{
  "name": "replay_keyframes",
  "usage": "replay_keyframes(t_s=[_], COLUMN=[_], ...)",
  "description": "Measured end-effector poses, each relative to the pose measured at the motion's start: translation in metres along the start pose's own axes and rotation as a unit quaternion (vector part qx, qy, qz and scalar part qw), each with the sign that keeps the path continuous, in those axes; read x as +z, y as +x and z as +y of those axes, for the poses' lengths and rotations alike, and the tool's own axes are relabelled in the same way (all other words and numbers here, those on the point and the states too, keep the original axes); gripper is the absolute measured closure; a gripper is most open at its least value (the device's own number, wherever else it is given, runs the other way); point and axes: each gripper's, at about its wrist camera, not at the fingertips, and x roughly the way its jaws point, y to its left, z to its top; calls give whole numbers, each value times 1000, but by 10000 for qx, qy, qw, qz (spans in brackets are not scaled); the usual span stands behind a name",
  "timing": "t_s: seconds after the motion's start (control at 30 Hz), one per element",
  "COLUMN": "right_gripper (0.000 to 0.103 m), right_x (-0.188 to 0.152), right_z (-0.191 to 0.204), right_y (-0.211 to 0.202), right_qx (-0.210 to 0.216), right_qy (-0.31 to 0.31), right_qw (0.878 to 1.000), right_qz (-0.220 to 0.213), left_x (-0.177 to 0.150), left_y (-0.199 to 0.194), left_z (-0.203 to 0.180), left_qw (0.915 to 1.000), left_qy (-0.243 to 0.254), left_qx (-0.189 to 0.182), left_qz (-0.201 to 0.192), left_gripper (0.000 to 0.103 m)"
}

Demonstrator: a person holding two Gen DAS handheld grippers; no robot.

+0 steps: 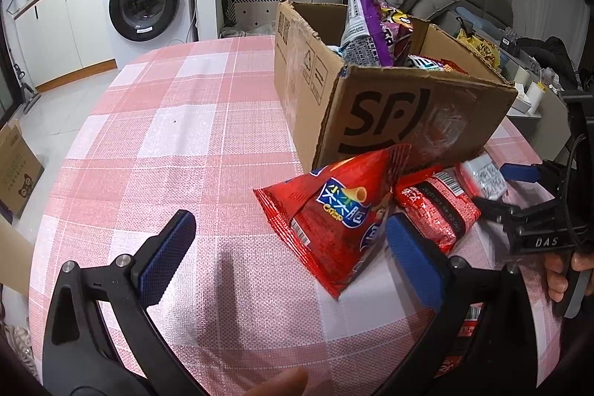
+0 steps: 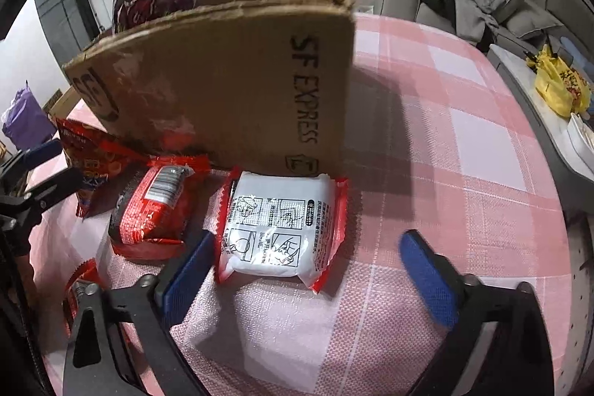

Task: Organize snacks
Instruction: 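Close right gripper on white-red packet while left gripper moves to red chip bag, then close left gripper on the red chip bag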

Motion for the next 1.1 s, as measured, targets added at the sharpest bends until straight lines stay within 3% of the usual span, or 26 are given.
replay_keyframes(t_s=[0.1, 0.27, 0.47, 0.77, 1.1], right_gripper=[39, 53, 54, 54, 54], right_x=[1, 2, 4, 7, 7], right_z=[-2, -4, -4, -2, -2], right_y=[-3, -11, -33, -48, -54], right_qx=[92, 312, 397, 470, 536], right_qy=[30, 49, 5, 23, 36], right_qw=[9999, 9990, 9974, 9962, 9954], right_qz=[-98, -306, -610, -738, -791], left_x=[0, -1, 0, 7, 18], left_y=[0, -1, 1, 13, 23], left_z=[0, 0, 3, 3, -13], left_qw=[10000, 10000, 9999, 9993, 9992], left_qy=[4, -14, -79, -249, 14], left_qx=[-7, -16, -82, -234, -183], left_qz=[5, 12, 51, 158, 354], left_gripper=[1, 1, 1, 1, 2])
